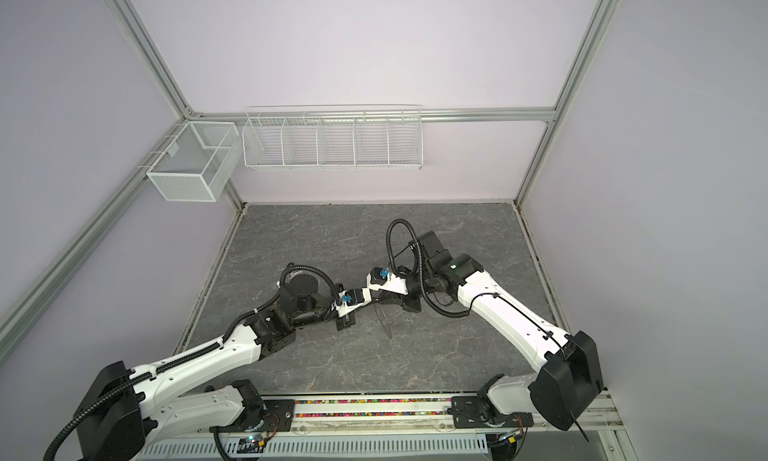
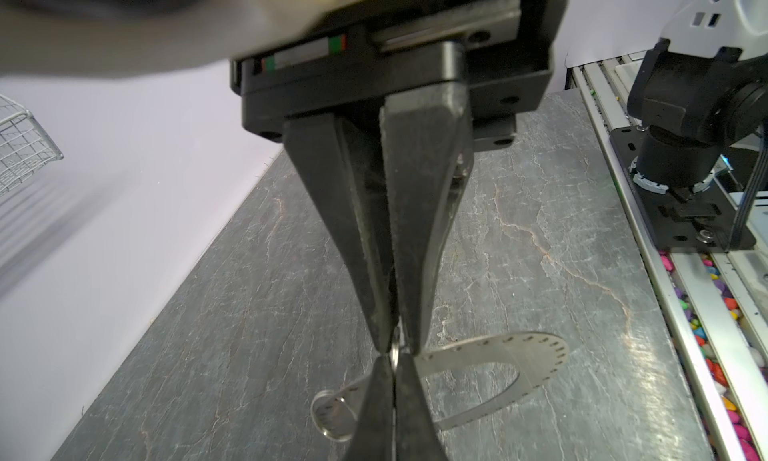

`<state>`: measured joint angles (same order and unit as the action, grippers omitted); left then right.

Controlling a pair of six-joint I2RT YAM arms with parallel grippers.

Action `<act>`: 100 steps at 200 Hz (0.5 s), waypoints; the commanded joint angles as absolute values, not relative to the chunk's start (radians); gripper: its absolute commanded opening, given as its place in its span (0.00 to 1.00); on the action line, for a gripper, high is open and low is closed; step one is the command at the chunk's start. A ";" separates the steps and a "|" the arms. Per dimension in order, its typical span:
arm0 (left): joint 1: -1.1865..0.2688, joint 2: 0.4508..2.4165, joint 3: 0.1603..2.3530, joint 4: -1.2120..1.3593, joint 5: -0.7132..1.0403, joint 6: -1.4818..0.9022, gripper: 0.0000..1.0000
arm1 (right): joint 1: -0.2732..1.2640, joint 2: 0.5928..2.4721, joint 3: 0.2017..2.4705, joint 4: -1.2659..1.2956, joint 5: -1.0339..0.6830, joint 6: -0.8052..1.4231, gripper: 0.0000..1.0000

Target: Put the keys on the keyring

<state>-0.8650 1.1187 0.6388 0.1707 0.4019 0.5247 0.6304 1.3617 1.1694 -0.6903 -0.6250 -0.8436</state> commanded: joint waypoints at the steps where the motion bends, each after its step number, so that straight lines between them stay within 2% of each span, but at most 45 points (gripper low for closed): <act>1: -0.870 1.107 0.640 0.240 0.420 0.500 0.00 | 0.631 1.320 1.135 -0.649 -0.644 -0.888 0.26; 56: -0.855 1.054 0.560 0.487 0.441 0.361 0.00 | 0.528 1.099 0.981 -0.399 -0.727 -0.828 0.30; 100: -0.847 1.065 0.545 0.626 0.463 0.301 0.00 | 0.501 1.124 0.980 -0.379 -0.838 -0.767 0.29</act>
<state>-0.8566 1.0698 0.5495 0.4721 0.4267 0.3660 0.5045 1.0935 0.9955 -0.4271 -0.7319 -0.8143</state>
